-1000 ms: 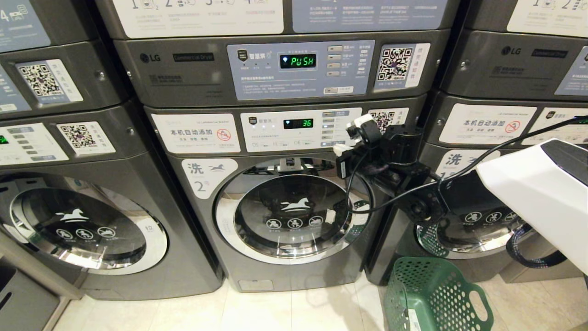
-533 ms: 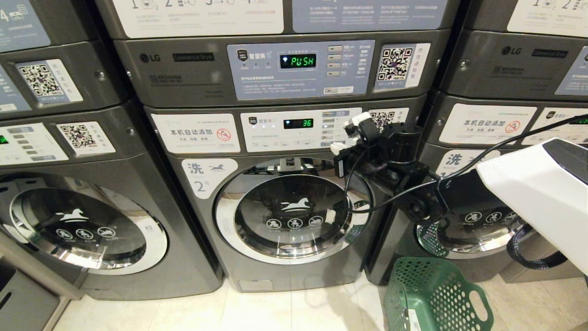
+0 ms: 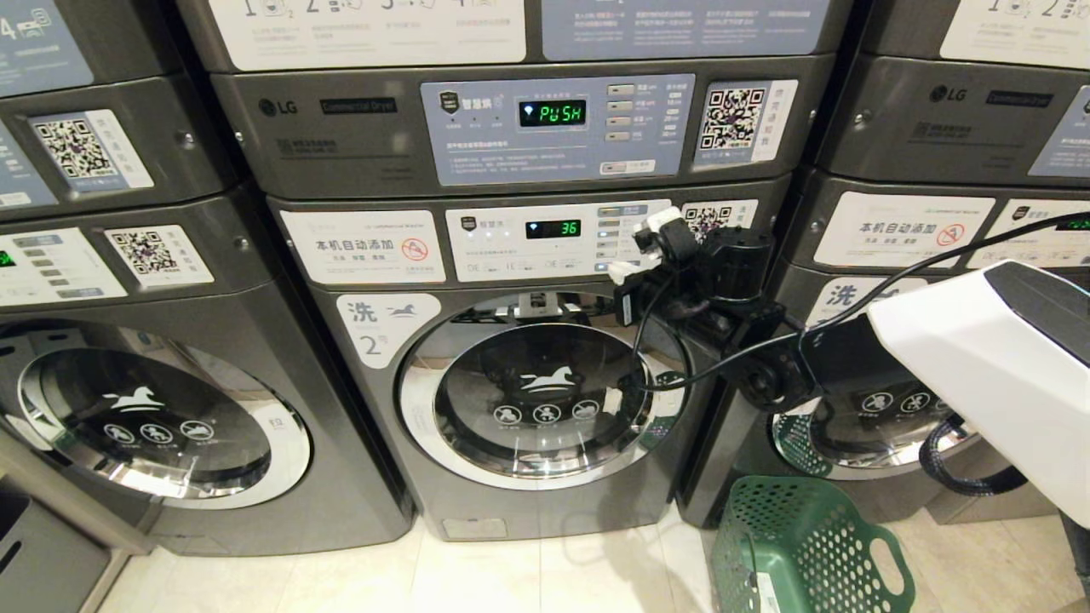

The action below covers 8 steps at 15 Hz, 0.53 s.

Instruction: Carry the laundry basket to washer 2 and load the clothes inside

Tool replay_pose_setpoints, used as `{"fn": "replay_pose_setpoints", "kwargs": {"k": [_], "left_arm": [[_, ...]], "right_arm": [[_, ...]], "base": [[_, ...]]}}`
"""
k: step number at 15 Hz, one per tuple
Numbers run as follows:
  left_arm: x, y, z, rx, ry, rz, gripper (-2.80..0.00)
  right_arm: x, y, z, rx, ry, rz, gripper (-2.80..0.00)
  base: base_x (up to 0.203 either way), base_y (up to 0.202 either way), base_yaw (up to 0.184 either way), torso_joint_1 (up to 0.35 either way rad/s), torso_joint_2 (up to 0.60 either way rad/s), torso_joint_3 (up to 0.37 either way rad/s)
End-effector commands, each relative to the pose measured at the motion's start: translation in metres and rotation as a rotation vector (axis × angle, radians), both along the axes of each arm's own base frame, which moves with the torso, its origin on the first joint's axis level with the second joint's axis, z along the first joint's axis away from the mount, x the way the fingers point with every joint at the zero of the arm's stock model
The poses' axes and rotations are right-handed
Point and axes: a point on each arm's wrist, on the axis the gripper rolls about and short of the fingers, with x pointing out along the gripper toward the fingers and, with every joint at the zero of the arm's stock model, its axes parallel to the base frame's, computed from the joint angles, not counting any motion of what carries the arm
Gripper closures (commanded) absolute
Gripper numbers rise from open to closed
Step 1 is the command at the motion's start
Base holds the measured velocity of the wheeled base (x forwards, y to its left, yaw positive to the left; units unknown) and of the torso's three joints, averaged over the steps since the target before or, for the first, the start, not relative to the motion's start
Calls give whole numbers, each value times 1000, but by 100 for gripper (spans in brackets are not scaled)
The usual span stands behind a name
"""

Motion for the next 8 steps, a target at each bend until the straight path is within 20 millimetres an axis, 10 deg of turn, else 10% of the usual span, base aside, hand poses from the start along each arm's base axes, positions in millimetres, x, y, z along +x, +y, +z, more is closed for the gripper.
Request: {"fn": "replay_pose_setpoints", "kwargs": {"k": [1,8], "left_arm": [[3,0,-11,-1,39,1,0],[3,0,-11,-1,39,1,0]], "right_arm": [[3,2,-6,-3,3,0,0],[13,6,-9,0,-7,-3,0]], "base": [[0,0,0,0,0,0],[0,0,0,0,0,0]]}}
